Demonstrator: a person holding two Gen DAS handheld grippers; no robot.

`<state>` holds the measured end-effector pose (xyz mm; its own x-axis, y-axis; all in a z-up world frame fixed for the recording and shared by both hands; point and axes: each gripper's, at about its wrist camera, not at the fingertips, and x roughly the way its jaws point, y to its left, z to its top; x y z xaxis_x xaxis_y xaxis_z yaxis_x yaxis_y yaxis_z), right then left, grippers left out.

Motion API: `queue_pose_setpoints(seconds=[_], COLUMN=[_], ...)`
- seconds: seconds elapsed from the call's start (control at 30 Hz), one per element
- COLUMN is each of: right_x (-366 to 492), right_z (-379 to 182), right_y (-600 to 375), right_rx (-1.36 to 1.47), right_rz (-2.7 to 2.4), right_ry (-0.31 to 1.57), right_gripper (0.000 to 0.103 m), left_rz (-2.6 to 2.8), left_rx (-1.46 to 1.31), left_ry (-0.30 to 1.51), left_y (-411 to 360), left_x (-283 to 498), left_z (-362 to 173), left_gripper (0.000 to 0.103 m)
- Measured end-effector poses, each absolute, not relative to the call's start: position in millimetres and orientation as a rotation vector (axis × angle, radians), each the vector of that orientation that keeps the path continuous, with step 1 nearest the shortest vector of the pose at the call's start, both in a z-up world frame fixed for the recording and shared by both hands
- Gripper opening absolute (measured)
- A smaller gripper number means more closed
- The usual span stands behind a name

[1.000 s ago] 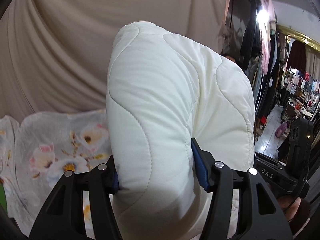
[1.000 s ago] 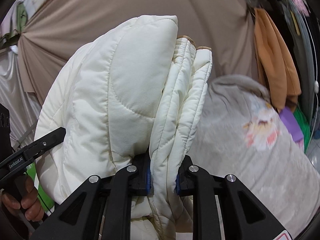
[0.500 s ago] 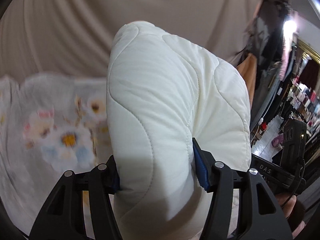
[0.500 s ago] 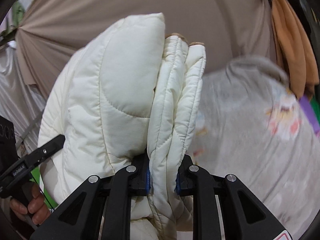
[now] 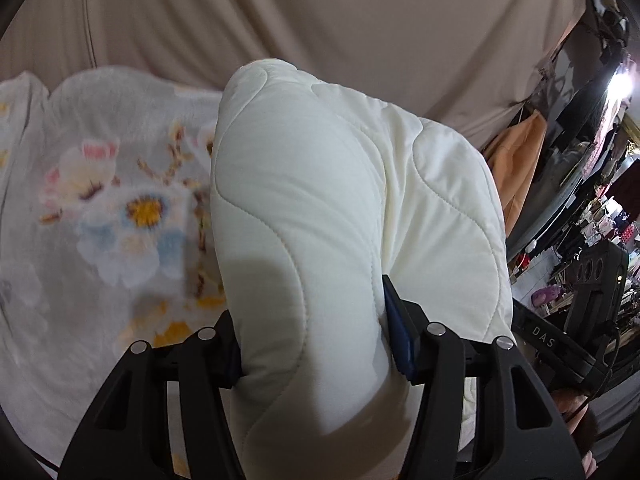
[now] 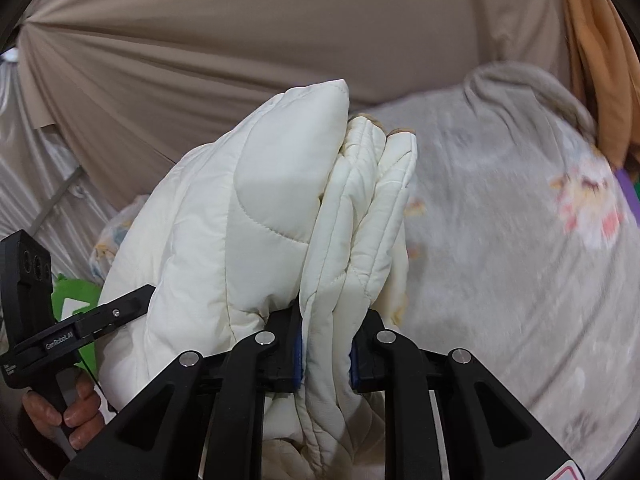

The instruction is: Fold large clothes

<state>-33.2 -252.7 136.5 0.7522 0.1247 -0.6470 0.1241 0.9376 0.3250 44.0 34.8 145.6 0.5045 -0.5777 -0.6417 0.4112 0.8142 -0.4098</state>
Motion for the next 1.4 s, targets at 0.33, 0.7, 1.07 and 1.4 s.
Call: queue_pose_setpoints(seconds=[0.33, 0.7, 1.07, 1.4], right_x=[50.5, 39.6, 92.2, 79.7], right_z=[140.8, 9.7, 15.7, 54.2], right_y=[-228.0, -233.1, -212.9, -220.8], right_rx=[0.39, 0.497, 0.557, 0.585], right_rz=[0.091, -0.049, 0.077, 0.138], right_ry=[0.692, 0.927, 0.964, 0.814], right_gripper=[0.02, 0.034, 0.067, 0.0], left_rz=[-0.569, -0.377, -0.413, -0.317], left_rx=[-0.188, -0.212, 0.021, -0.013], left_ry=[0.752, 0.93, 1.017, 1.001], left_y=[75.8, 137.6, 100.5, 108.8], left_x=[111.3, 133.3, 92.2, 119.2], left_z=[170.6, 44.4, -7.9, -18.6], left_gripper=[0.063, 0.069, 0.084, 0.069])
